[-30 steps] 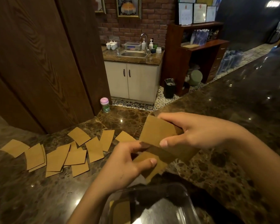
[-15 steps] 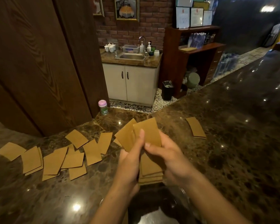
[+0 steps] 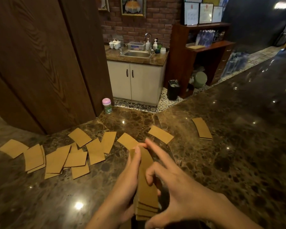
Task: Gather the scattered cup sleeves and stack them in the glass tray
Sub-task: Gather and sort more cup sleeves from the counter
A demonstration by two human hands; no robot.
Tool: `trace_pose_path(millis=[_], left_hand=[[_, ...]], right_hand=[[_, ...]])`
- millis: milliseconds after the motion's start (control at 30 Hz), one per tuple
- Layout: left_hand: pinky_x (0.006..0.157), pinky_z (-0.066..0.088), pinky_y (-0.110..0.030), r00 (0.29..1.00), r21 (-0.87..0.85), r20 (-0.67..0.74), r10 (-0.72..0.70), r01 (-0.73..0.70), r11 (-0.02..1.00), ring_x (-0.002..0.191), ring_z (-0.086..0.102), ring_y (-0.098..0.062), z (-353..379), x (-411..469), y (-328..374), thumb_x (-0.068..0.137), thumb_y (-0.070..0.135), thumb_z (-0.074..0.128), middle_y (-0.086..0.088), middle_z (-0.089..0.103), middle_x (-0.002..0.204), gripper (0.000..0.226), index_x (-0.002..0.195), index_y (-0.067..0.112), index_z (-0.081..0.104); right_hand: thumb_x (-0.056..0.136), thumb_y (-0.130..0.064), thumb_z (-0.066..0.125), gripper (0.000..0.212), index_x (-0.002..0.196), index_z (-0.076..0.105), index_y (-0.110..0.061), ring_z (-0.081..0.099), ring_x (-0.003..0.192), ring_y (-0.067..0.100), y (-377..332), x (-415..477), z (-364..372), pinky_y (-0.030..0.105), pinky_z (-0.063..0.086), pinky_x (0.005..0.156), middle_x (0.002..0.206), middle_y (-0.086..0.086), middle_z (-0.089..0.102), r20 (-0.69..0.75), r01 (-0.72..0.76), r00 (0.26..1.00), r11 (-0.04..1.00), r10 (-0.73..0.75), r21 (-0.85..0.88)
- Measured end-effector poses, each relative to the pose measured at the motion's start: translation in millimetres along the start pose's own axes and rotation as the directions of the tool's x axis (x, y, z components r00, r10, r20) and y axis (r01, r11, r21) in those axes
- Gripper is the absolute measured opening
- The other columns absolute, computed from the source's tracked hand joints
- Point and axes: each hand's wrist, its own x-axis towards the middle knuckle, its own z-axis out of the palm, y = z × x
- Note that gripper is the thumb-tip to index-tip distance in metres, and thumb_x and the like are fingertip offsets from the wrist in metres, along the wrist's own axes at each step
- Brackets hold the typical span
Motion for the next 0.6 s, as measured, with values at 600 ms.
trace_pose_path(millis=[600], left_hand=[[0.073,0.060,-0.036,0.979,0.040,0.197,0.061,-0.070,0.997,0.087,0.073,-0.032,-8,-10,2,0.086,0.026,0.068,-0.012,0.066,0.113,0.044,0.128,0.035,0.058]], right_hand=[[0.070,-0.042,0.094,0.077,0.116,0.033,-0.051,0.035,0.142,0.003,-1,-2,5,0.033,0.047,0.110,0.154,-0.024,0.016,-0.056,0.055,0.997,0.989,-0.047,0.138]])
